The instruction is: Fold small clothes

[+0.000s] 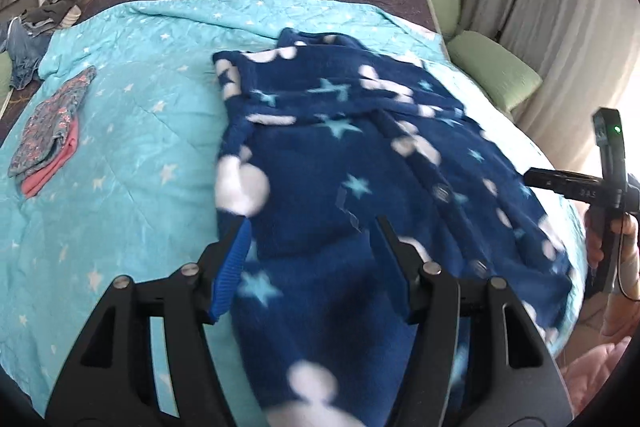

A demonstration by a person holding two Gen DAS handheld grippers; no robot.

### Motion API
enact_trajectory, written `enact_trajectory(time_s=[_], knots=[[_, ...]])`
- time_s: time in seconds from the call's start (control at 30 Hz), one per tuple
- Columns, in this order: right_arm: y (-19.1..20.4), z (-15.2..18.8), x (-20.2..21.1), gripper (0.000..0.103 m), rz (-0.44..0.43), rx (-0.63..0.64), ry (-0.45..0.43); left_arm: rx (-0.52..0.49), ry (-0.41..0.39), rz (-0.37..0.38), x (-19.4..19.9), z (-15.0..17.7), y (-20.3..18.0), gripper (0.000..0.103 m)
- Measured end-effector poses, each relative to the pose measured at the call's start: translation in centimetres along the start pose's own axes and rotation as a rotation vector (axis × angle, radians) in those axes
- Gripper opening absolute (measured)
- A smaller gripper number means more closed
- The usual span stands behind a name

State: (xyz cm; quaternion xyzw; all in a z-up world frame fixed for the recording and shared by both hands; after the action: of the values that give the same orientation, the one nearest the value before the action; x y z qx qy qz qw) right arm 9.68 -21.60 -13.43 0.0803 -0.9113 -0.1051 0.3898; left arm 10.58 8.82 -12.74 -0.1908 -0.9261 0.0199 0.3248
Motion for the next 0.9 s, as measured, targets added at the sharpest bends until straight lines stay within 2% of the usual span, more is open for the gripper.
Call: enact_trajectory(time_s=[0.13, 0.27, 0.4, 0.5, 0.6, 0.7, 0.8, 0.9], knots=[[3.3, 2.3, 1.6, 0.049, -0.09, 0.061, 0.018, -0.062, 0.009, 0.118, 2.4, 1.6, -4.2, 0.063], [6.9, 5.1, 3.0, 0.051, -0.159, 0.177, 0.043, -0.227, 0.069, 0.211, 4.3, 4.6, -8.9, 0.063], [9.4, 8.6, 4.1, 0.053, -0.207, 0.277, 0.084, -0.356, 0.072, 0.27, 6.9, 6.7, -11.5, 0.063], [10.1, 10.3, 4.8, 0.053, -0.212, 0.318, 0.104, -0.436, 0.102, 0.254, 7.7, 8.5, -12.1, 0.063], [10.3, 11.6, 5.8, 0.053, -0.197, 0.367, 0.105, -0.521, 0.152, 0.184, 7.1, 10.6, -11.8, 0.063], [10.2, 12.8, 6.6, 0.053, -0.191, 0.424, 0.111, -0.587, 0.161, 0.118, 6.3, 11.9, -11.2, 0.063], [9.5, 13.7, 6.6, 0.053, -0.168, 0.458, 0.125, -0.583, 0.157, 0.099, 5.2, 12.0, -11.1, 0.063], [9.1, 14.4, 6.2, 0.053, -0.145, 0.477, 0.136, -0.535, 0.156, 0.109, 4.0, 11.3, -11.6, 0.063]])
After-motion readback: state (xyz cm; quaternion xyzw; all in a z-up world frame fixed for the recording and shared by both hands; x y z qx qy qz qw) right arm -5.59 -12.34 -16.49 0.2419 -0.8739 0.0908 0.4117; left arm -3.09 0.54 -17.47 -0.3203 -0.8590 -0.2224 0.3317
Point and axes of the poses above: each gripper's, at about its wrist camera, not at the fingertips, and x roughly against the way its jaws point, y to its left, z to its underside, the point moved 9 cm from there along -x, roughly the way its jaws point, and after that the axes turned 8 degrees about -y, right-handed, at the moved point
